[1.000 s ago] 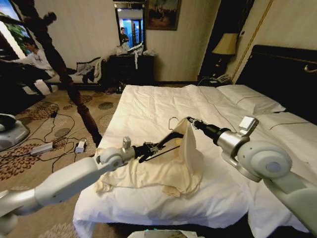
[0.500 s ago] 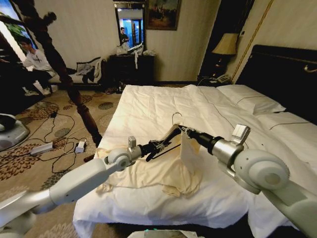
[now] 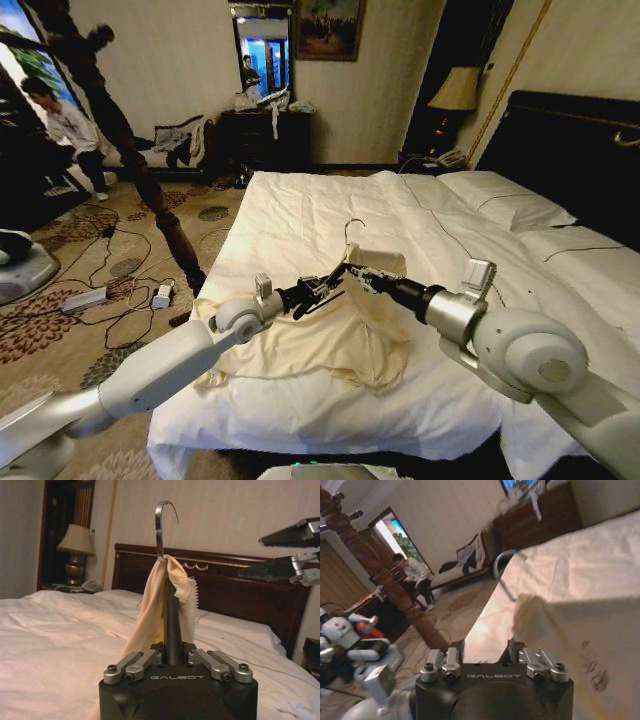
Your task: Pick up the clothes from the bed and hang them on the clothes hanger.
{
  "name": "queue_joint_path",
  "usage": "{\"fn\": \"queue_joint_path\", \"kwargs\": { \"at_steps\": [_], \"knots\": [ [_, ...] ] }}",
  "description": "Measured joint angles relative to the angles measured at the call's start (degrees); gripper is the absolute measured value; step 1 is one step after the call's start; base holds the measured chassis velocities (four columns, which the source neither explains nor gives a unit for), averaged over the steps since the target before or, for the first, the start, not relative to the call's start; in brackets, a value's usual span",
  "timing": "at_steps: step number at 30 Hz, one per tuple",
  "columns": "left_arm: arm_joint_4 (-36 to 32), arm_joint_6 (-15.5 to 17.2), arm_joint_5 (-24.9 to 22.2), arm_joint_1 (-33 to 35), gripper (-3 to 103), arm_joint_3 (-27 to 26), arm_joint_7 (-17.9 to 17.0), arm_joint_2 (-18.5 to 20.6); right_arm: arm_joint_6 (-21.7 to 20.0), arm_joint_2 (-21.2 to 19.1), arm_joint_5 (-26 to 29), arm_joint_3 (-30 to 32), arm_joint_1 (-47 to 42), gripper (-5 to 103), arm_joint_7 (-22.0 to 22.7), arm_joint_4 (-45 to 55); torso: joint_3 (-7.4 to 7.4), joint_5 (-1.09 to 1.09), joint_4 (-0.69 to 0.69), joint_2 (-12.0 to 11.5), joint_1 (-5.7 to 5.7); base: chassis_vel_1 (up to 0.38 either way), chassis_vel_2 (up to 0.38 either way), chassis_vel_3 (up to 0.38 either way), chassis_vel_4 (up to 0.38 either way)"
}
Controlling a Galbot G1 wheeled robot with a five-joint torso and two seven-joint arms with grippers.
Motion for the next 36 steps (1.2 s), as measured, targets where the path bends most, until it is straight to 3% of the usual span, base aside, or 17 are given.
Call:
{"fn": "queue_joint_path", "kwargs": {
  "at_steps": [1, 5, 6, 8, 10, 11, 13, 15, 20, 32, 34, 36],
  "knots": [
    [0.0, 0.0, 0.0, 0.0, 16, 0.0, 0.0, 0.0, 0.0, 0.0, 0.0, 0.0, 0.0, 51, 0.0, 0.0, 0.00, 0.00, 0.00, 0.0, 0.00, 0.000, 0.000, 0.000, 0.000],
    [-2.4, -0.2, 0.0, 3.5, 16, -3.8, 0.1, 2.8, -0.1, -1.3, -18.8, 0.4, -0.9, 68, -6.1, -4.8, 0.00, 0.01, 0.03, 0.0, -0.01, 0.000, 0.000, 0.000, 0.000],
    [-2.4, -0.2, 0.0, 3.5, 16, -3.8, 0.1, 2.8, -0.1, -1.3, -18.8, 0.4, -0.9, 68, -6.1, -4.8, 0.00, 0.01, 0.03, 0.0, -0.01, 0.000, 0.000, 0.000, 0.000],
    [-3.3, -0.2, -0.4, 4.5, 16, -5.4, 0.2, 4.0, 0.1, -2.7, -30.0, -0.1, -2.1, 79, -10.5, -8.3, 0.00, 0.00, 0.05, 0.0, -0.01, 0.000, 0.000, 0.000, 0.000],
    [-4.1, -0.2, -1.2, 4.3, 16, -6.1, 0.6, 4.7, 2.6, -4.0, -44.9, -1.0, -3.5, 85, -17.2, -11.9, 0.00, 0.00, -0.01, 0.0, 0.00, 0.000, 0.000, 0.000, 0.000],
    [-4.1, -0.2, -1.2, 4.3, 16, -6.1, 0.6, 4.7, 2.6, -4.0, -44.9, -1.0, -3.5, 85, -17.2, -11.9, 0.00, 0.00, -0.01, 0.0, 0.00, 0.000, 0.000, 0.000, 0.000],
    [-4.4, -0.2, -1.6, 3.4, 16, -6.1, 0.7, 5.0, 5.2, -4.8, -57.1, -2.3, -4.1, 94, -22.8, -14.3, 0.00, 0.03, -0.02, 0.0, 0.00, 0.000, 0.000, 0.000, 0.000],
    [-4.4, -0.2, -1.8, 2.4, 16, -5.6, 0.8, 5.0, 6.7, -5.0, -64.5, -3.5, -4.4, 100, -26.0, -15.6, 0.00, 0.00, 0.00, 0.0, 0.00, 0.000, 0.000, 0.000, 0.000],
    [-4.4, -0.2, -1.9, -0.1, 16, -3.2, 1.1, 4.7, 9.2, -5.3, -70.9, -4.6, -4.9, 100, -29.1, -18.0, 0.00, 0.01, -0.01, 0.0, 0.00, 0.000, 0.000, 0.000, 0.000],
    [-5.4, -0.4, -2.4, -5.7, 16, 1.9, 1.8, 3.9, 9.6, -5.5, -74.0, -6.9, -4.8, 100, -30.1, -18.7, 0.00, 0.01, 0.00, 0.0, 0.00, 0.000, 0.000, 0.000, 0.000],
    [-6.0, -0.4, -2.6, -6.7, 16, 3.0, 2.1, 4.2, 11.4, -5.6, -79.2, -7.0, -4.6, 100, -31.2, -20.2, 0.00, 0.01, 0.00, 0.0, 0.00, 0.000, 0.000, 0.000, 0.000],
    [-6.2, -0.4, -2.6, -7.0, 16, 3.4, 2.2, 4.3, 11.8, -5.8, -80.8, -7.0, -4.6, 100, -31.5, -20.6, 0.00, 0.01, 0.01, 0.0, 0.00, 0.000, 0.000, 0.000, 0.000]
  ]
}}
